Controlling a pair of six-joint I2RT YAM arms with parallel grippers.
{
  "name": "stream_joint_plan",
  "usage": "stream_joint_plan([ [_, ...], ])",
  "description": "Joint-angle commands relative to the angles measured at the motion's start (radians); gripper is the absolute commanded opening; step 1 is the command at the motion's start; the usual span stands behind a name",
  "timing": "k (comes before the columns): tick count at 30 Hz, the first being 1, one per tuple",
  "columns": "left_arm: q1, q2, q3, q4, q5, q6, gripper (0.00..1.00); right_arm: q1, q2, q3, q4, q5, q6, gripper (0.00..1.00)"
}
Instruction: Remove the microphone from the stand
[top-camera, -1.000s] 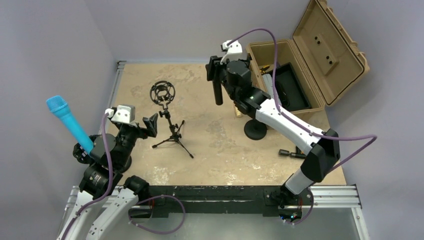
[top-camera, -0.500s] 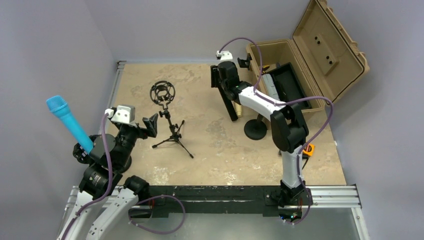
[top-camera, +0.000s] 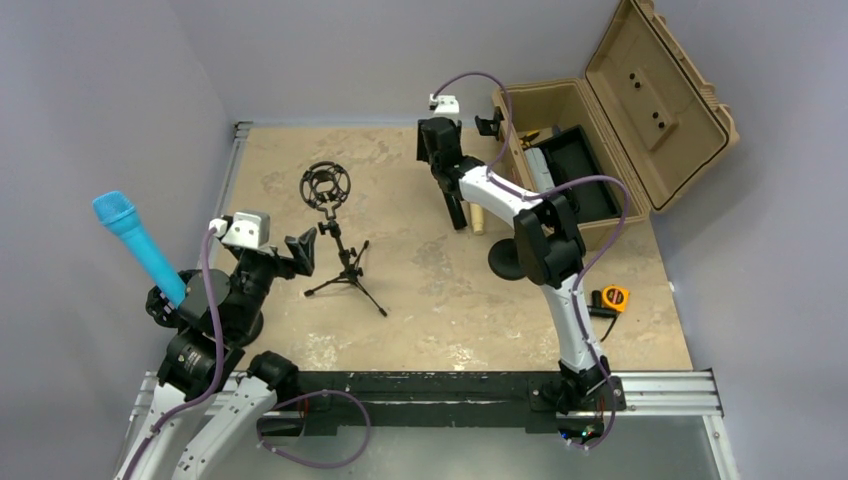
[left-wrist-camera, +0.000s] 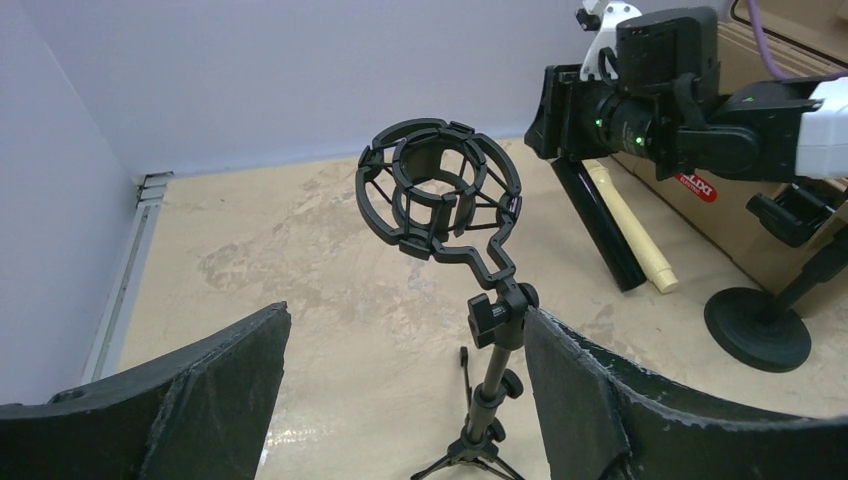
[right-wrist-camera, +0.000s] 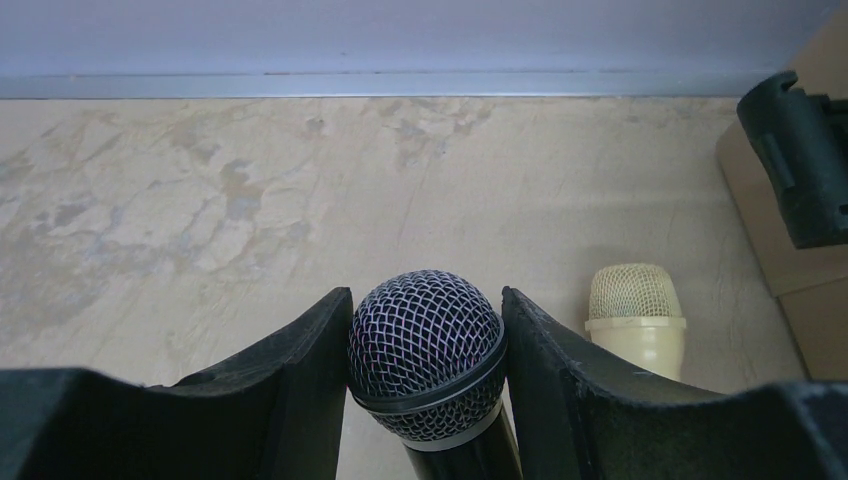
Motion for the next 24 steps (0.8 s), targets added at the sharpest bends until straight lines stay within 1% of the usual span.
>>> stream_joint_plan([
  [1,-0.006,-0.011,0.036,0.016,0.011,-0.019,0.84,-0.004,0.049,0.062,0.021,0.142,0.049,0.00],
  [4,-0.008,-0.011,0.035,0.017,0.010,-0.019,0.84,-0.005,0.073,0.057,0.029,0.183,0.047,0.00],
  [6,-0.008,-0.009,0.035,0.015,0.010,-0.020,0.84,-0.004,0.087,0.056,0.026,0.206,0.045,0.03],
  [11,-0.009,-0.007,0.035,0.016,0.011,-0.022,0.84,-0.004,0.107,0.037,0.055,0.247,0.029,0.15],
  [15,-0.010,-0.004,0.036,0.016,0.011,-0.020,0.84,-0.005,0.148,0.079,0.037,0.253,0.020,0.22],
  [17,-0.010,-0.001,0.035,0.015,0.009,-0.019,0.84,-0.004,0.157,0.087,0.035,0.252,0.020,0.29],
  [21,-0.010,0.003,0.035,0.016,0.010,-0.020,0.84,-0.005,0.161,0.081,0.039,0.259,0.020,0.49],
  [23,-0.011,0.004,0.035,0.016,0.013,-0.020,0.84,-0.006,0.158,0.071,0.045,0.261,0.018,0.57],
  [24,-0.011,0.005,0.035,0.016,0.014,-0.019,0.84,-0.005,0.157,0.067,0.047,0.261,0.018,0.60],
])
